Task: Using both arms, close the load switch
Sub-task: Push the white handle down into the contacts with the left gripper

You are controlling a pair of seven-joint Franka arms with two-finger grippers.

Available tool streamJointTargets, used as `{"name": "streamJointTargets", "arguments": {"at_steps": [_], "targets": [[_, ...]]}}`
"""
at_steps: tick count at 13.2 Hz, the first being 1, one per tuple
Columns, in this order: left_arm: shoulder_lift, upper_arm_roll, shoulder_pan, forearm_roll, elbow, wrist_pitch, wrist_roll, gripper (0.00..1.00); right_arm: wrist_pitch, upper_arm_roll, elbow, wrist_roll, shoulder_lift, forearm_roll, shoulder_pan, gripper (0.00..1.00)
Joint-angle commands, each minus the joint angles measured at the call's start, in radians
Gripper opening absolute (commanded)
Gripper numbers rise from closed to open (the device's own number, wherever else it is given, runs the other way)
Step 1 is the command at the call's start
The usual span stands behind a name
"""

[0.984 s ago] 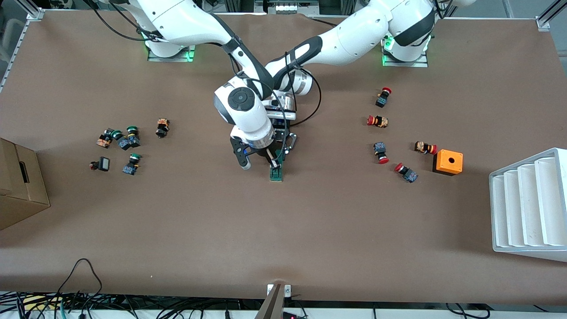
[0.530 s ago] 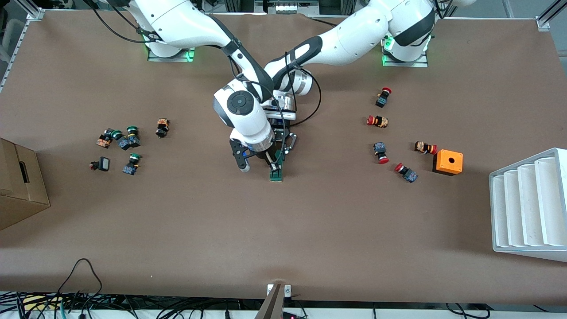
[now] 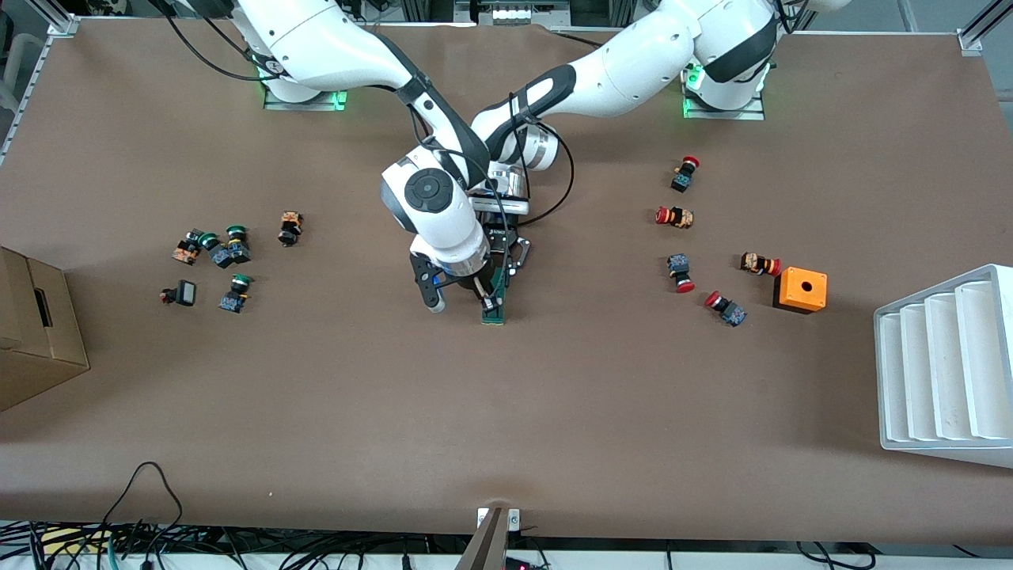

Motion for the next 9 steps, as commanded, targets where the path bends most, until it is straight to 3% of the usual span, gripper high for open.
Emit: {"name": "streamJointTargets", "arguments": {"at_steps": [1,9], "targets": [[0.045,0.024,-0.003,0.042,0.034,0.049,-0.013,0.49,0.052,-0.008,0.099,-0.024,0.081,-0.022,-0.030,0.28],[0.045,0.024,-0.005,0.042,0.034,0.049,-0.013,0.49,0.054,-0.008,0.102,-0.023,0.098,-0.023,-0.027,0.28]]}}
